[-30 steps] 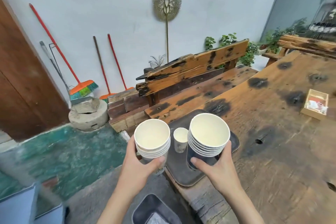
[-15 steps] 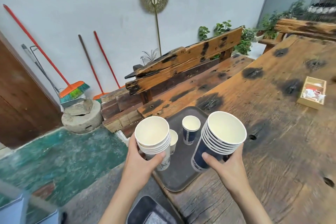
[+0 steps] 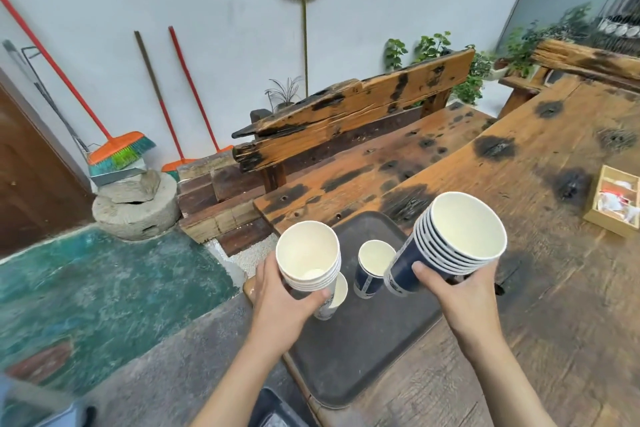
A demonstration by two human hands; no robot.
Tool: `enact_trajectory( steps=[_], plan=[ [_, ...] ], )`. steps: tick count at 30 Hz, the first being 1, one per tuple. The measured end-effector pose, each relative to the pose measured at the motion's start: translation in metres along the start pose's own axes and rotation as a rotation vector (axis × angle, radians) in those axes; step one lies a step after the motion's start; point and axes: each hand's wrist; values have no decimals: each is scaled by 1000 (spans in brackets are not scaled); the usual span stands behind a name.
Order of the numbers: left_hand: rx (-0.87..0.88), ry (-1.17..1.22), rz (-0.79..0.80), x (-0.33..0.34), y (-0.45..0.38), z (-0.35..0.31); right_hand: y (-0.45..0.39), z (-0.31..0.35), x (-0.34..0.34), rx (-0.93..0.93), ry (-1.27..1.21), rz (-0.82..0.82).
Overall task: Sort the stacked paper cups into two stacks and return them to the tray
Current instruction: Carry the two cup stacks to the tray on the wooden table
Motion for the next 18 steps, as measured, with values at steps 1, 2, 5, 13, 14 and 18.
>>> enact_trajectory(
  steps=[1, 2, 5, 13, 14, 18],
  plan=[
    [-9, -15, -2, 4, -4, 3, -10, -1, 4, -13, -12, -8],
    [-27, -24, -4, 8, -9, 6, -21, -4, 8, -19, -29, -10],
    [-66, -46, -16, 22, -22, 15, -47, -18, 19, -5, -63, 24],
    [-132, 9, -30, 63, -39, 46, -73, -73, 45, 23, 28, 130],
    [-147, 17, -33, 67, -38, 52, -74, -80, 48, 30, 29, 142],
    [-174, -2, -20, 81, -36, 79, -77, -110, 55, 53, 37, 191]
  ],
)
Point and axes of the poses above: each hand's wrist, its own y-axis away from the middle knuckle, its own x-axis out of the palm, z = x × y, and after that the axes turned 1 degree about x, right-handed
